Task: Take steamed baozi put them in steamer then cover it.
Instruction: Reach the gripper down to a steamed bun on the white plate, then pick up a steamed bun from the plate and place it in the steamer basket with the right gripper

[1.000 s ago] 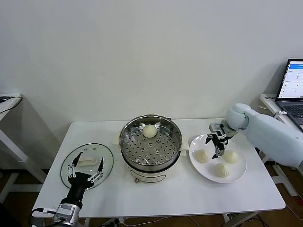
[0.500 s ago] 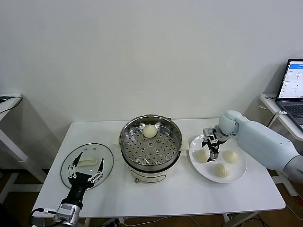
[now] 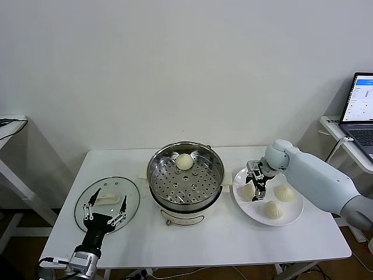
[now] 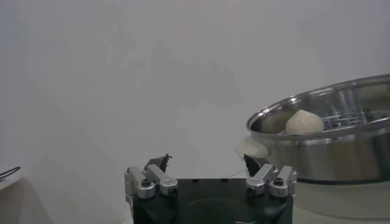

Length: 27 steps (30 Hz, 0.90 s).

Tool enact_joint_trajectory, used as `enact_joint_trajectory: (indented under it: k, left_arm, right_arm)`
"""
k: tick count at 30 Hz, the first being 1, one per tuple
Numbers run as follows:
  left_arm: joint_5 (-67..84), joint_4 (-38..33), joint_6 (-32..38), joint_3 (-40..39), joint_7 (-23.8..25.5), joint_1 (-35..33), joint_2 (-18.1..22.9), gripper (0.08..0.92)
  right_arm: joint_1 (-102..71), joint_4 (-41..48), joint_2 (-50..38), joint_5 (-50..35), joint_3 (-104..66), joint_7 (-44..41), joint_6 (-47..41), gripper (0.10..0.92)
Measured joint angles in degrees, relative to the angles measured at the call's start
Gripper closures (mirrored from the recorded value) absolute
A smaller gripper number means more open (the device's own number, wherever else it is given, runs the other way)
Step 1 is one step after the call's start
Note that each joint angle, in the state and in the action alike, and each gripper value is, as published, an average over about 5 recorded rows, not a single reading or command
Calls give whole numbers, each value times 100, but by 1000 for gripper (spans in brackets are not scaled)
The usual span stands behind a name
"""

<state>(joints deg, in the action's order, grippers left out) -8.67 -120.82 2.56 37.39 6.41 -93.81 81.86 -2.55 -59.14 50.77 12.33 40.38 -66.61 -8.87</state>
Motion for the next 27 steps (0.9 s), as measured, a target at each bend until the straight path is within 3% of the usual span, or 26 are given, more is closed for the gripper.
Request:
enact_joint_trajectory:
  k: [6, 18, 27]
  left_arm:
    - [0, 3, 0, -6, -2, 2, 6, 177]
    - [-2, 10, 0, -4, -2, -9, -2, 177]
    - [-18, -75, -2, 2, -11, -61, -26, 177]
  right_arm:
    - [-27, 19, 3, 57, -44, -21, 22, 352]
    - [-24, -61, -94, 50, -84, -97, 38, 355]
    - [673, -594, -640, -652, 522, -153, -195, 355]
